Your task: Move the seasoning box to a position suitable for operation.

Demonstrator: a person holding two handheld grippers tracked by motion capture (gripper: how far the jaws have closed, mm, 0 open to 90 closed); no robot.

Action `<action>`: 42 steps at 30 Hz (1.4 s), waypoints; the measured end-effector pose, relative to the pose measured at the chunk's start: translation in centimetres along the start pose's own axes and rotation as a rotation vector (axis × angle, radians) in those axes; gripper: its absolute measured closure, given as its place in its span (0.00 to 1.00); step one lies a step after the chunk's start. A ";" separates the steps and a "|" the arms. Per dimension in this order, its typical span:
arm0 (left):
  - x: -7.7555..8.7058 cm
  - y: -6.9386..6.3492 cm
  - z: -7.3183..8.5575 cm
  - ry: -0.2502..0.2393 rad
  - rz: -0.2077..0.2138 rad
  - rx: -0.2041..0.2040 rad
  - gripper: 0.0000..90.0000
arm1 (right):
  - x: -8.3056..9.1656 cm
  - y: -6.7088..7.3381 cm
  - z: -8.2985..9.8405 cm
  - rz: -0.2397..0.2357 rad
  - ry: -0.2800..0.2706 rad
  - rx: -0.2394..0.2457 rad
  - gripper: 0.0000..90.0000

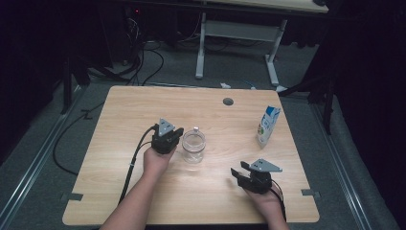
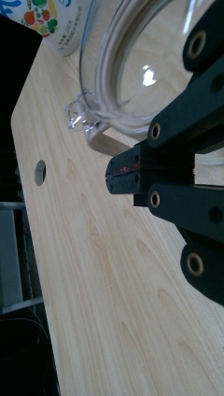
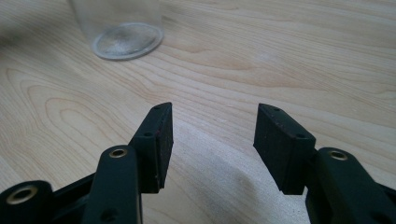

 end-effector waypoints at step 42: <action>3.9 -6.1 2.4 -0.052 0.047 -0.032 1.00 | 0.0 0.1 0.0 0.005 -0.001 0.000 0.53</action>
Point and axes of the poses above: each handheld gripper's, and its own axes: x roughly backward along the jaws, z roughly out of its underside, y roughly to its left, the point moved 1 cm from there along -x, roughly forward along the jaws, and after that the axes turned 6 degrees about -x, right-handed, at the moved point
